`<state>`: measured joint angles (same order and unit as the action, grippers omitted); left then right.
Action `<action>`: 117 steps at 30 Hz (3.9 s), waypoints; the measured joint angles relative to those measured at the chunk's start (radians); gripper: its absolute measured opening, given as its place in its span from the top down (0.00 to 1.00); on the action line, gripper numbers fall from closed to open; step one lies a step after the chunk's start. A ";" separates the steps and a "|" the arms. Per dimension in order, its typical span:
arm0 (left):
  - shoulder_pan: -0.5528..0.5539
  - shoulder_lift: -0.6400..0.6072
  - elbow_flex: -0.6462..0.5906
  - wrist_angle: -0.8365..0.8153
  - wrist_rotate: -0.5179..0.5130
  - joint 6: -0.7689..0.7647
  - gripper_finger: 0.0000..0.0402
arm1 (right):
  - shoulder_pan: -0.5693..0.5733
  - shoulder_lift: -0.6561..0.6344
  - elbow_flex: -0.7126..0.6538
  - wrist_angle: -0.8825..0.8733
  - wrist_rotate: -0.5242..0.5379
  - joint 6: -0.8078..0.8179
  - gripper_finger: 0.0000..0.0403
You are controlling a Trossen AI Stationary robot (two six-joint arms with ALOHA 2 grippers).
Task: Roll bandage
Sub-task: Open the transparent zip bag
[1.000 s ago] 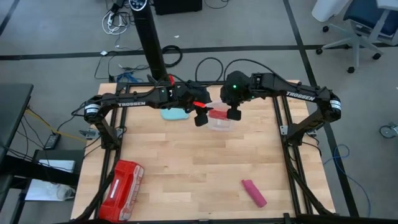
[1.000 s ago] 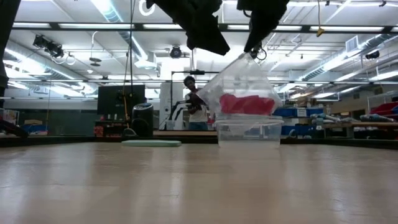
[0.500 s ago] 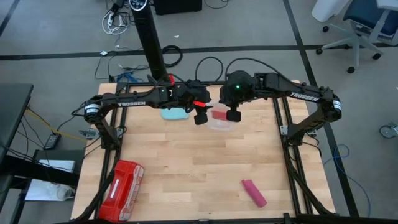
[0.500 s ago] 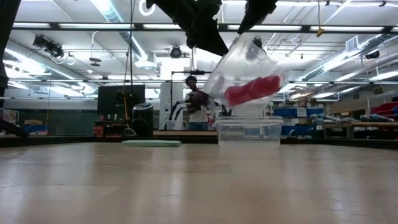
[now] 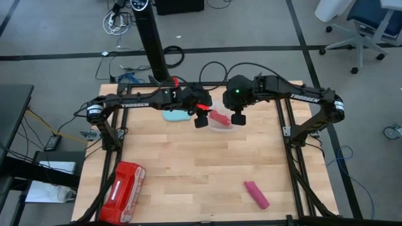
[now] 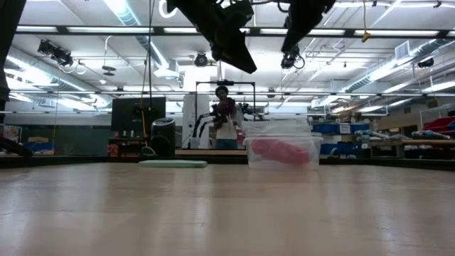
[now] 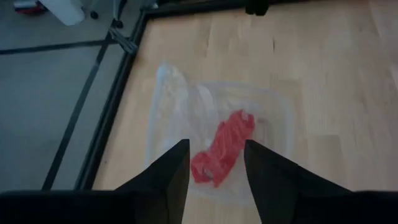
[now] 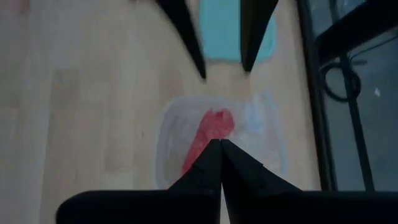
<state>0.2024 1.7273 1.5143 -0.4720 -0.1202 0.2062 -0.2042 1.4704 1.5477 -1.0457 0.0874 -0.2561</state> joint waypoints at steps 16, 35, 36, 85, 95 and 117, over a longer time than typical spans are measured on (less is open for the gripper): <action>-0.002 0.001 -0.114 0.168 0.244 -0.050 0.61 | -0.457 0.000 -0.309 0.327 -0.250 -0.004 0.70; 0.058 0.001 -0.475 0.687 0.373 -0.241 0.61 | -0.636 0.115 -0.312 0.240 -0.482 -0.107 0.65; 0.057 0.001 -0.481 0.689 0.379 -0.243 0.61 | -0.641 0.121 -0.312 0.240 -0.482 -0.113 0.65; 0.060 0.000 -0.196 0.337 0.181 -0.101 0.61 | -0.455 -0.027 -0.418 0.310 -0.382 -0.169 0.94; 0.072 0.000 0.026 0.048 0.093 -0.054 0.59 | -0.280 -0.151 -0.302 0.280 -0.283 -0.102 0.96; -0.138 0.000 0.040 -0.068 0.050 -0.029 0.81 | 0.104 -0.165 -0.258 0.259 -0.101 0.211 0.94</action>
<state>0.0647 1.7271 1.5539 -0.5397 -0.0697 0.1769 -0.1006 1.3056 1.2898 -0.7870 -0.0137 -0.0446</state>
